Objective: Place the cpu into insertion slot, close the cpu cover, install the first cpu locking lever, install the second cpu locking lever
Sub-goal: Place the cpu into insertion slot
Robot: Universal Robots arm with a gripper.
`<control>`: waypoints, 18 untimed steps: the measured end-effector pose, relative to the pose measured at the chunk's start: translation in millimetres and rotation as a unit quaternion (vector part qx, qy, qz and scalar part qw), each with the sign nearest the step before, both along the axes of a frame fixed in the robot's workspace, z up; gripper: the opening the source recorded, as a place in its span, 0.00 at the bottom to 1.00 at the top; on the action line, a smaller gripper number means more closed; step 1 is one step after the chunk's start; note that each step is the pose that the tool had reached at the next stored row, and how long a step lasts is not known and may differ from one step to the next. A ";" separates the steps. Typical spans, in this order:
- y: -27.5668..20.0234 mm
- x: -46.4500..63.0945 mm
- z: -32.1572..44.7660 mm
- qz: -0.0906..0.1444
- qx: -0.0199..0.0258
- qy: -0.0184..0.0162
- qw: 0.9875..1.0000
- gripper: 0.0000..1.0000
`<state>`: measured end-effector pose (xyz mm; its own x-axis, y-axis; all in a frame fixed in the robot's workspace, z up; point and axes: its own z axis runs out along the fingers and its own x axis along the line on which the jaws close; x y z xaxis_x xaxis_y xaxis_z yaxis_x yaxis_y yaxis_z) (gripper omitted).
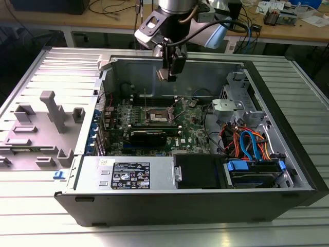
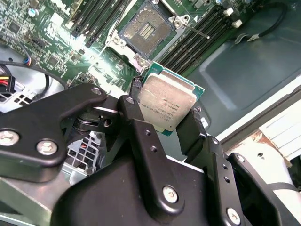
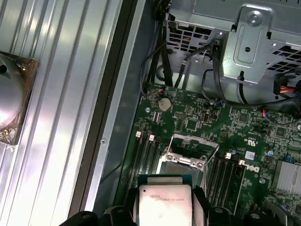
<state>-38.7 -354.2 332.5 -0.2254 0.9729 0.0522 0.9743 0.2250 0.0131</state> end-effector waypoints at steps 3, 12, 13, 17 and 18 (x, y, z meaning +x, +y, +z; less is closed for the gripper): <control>0.0 -0.1 -1.9 -0.018 0.000 0.005 1.000 0.55; 0.0 -0.1 -6.1 -0.048 0.000 0.015 0.999 0.55; 0.0 -0.1 -6.1 -0.048 0.000 0.015 0.999 0.55; 0.0 -0.1 -6.9 -0.048 0.000 0.015 0.999 0.55; -0.1 -0.1 -7.3 -0.049 0.000 0.015 0.999 0.55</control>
